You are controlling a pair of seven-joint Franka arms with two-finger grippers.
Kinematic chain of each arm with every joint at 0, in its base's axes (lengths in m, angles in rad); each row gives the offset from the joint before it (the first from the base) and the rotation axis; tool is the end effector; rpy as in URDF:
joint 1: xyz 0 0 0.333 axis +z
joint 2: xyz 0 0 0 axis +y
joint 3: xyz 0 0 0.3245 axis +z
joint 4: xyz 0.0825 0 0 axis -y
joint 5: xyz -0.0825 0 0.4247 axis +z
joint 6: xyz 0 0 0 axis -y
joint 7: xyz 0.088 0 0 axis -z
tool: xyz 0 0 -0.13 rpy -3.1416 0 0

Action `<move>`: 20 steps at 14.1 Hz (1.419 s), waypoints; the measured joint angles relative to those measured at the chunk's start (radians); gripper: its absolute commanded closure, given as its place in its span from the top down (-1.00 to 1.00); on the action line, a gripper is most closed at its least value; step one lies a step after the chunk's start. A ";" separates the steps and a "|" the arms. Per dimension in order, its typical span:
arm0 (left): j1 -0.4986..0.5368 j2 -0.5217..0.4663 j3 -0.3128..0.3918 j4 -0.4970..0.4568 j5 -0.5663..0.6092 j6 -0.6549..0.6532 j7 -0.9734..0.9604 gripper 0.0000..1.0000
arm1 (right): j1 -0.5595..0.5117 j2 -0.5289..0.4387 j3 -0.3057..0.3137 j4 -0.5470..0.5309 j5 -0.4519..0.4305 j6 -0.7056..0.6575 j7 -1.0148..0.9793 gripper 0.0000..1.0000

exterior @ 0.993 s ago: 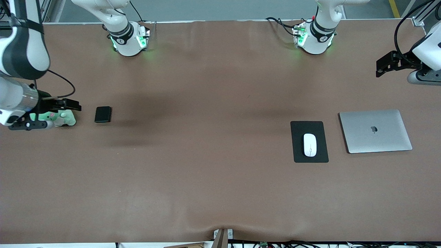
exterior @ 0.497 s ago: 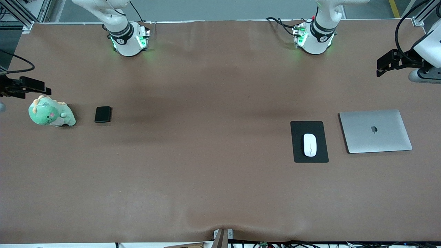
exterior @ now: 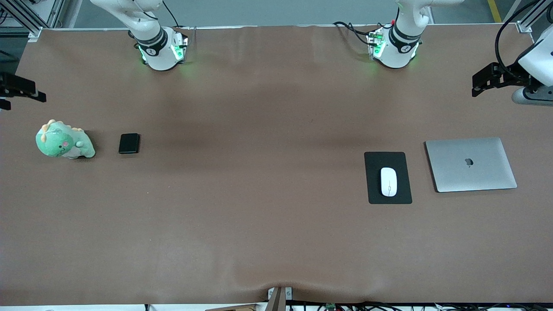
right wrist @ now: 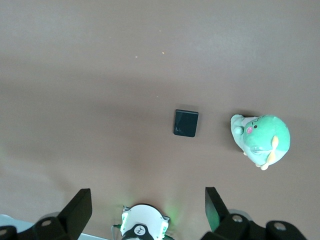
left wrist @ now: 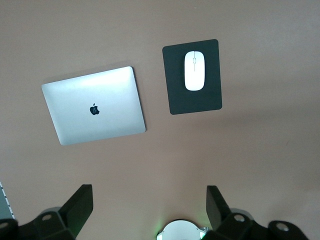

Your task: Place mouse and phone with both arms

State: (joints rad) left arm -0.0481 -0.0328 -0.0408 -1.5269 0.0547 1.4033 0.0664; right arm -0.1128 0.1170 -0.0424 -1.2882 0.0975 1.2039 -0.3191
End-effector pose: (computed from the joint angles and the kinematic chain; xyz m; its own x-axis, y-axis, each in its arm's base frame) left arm 0.5632 -0.0428 0.6376 0.9850 -0.1450 -0.0939 -0.1501 -0.9874 -0.0497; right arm 0.5807 -0.0740 0.6528 0.9672 0.1977 -0.1597 0.1744 -0.9734 -0.1487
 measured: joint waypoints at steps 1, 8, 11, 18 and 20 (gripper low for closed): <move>0.000 0.002 0.000 0.000 0.000 0.000 0.000 1.00 | 0.001 -0.015 0.001 0.002 -0.001 -0.008 -0.010 1.00; -0.002 0.011 -0.001 0.000 0.000 0.001 0.000 1.00 | 0.011 -0.153 0.019 -0.137 -0.001 0.020 -0.022 1.00; -0.003 0.011 -0.002 0.002 0.000 0.001 0.000 1.00 | 0.057 -0.170 0.026 -0.165 -0.001 0.052 -0.022 1.00; -0.002 0.011 -0.002 0.005 0.000 0.001 0.000 1.00 | 0.084 -0.170 0.018 -0.169 -0.029 0.062 -0.021 1.00; -0.002 0.011 -0.002 0.005 0.000 0.001 0.000 1.00 | 0.084 -0.170 0.017 -0.170 -0.041 0.062 0.005 1.00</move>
State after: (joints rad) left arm -0.0499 -0.0216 -0.0427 -1.5221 0.0546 1.4040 0.0664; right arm -0.0292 -0.0526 -0.0252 -1.4581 0.0567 1.2656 -0.3140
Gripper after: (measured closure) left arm 0.000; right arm 0.000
